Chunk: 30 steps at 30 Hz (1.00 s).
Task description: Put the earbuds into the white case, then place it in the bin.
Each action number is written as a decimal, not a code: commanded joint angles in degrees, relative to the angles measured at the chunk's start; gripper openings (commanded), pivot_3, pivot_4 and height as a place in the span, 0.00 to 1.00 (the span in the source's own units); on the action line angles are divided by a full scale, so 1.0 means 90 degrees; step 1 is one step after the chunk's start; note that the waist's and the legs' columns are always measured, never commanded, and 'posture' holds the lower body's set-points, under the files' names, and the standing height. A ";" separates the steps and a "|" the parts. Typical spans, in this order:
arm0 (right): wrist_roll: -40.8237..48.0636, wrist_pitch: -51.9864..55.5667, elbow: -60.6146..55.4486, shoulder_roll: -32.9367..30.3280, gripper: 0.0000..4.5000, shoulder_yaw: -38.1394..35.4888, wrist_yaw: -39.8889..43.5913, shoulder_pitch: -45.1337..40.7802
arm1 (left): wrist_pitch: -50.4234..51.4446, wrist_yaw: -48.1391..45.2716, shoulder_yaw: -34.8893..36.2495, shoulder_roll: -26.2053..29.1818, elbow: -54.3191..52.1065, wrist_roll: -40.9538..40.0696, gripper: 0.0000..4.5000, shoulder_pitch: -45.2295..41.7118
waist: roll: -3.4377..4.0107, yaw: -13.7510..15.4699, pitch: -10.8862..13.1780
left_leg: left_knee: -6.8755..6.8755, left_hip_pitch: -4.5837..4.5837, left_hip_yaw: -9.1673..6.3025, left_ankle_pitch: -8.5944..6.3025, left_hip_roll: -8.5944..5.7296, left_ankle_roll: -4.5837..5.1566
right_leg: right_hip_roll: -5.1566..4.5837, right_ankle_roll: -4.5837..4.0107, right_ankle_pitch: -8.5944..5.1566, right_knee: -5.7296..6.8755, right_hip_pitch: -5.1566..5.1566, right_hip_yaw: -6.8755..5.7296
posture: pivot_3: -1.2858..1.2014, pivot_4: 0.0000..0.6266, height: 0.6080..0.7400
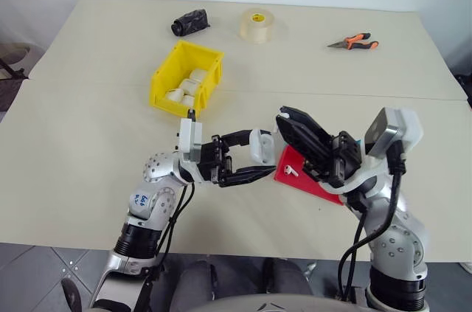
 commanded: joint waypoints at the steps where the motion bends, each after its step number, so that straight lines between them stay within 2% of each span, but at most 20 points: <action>1: -0.0285 -0.0492 0.0025 0.0035 0.17 0.0239 0.0189 0.0107 | 0.0189 -0.0030 0.0060 -0.0012 -0.0263 -0.0205 0.62 -0.0159 | 0.0000 0.0000 0.0000 | 0.0000 0.0000 0.0000 0.0000 0.0000 0.0000 | 0.0000 0.0000 0.0000 0.0000 0.0000 0.0000 | 0.52 0.24 1.00; 8: -0.0845 -0.1184 0.0555 -0.0079 0.17 0.0549 0.0644 0.0241 | 0.0441 -0.0009 0.0086 -0.0015 -0.0447 -0.0224 0.62 -0.0165 | 0.0000 -0.0007 0.0000 | 0.0000 0.0002 0.0002 0.0000 0.0000 0.0000 | 0.0000 0.0000 0.0000 0.0000 0.0000 0.0002 | 0.52 0.24 1.00; 22: -0.1435 -0.2145 0.1417 -0.0115 0.17 0.0835 0.0964 0.0159 | 0.0629 0.0099 0.0103 -0.0133 -0.0558 -0.0234 0.62 -0.0253 | 0.0000 -0.0003 0.0000 | -0.0001 0.0003 0.0001 0.0000 0.0000 0.0000 | 0.0000 0.0000 0.0000 0.0000 0.0000 0.0003 | 0.52 0.24 1.00; 30: -0.1475 -0.1922 0.1530 -0.0361 0.17 0.1060 0.1015 0.0174 | 0.0634 0.0146 0.0146 -0.0223 -0.0481 -0.0228 0.62 -0.0392 | 0.0000 -0.0004 0.0000 | 0.0000 0.0003 0.0001 0.0000 0.0000 0.0000 | 0.0000 0.0000 0.0000 0.0000 0.0000 0.0003 | 0.52 0.24 1.00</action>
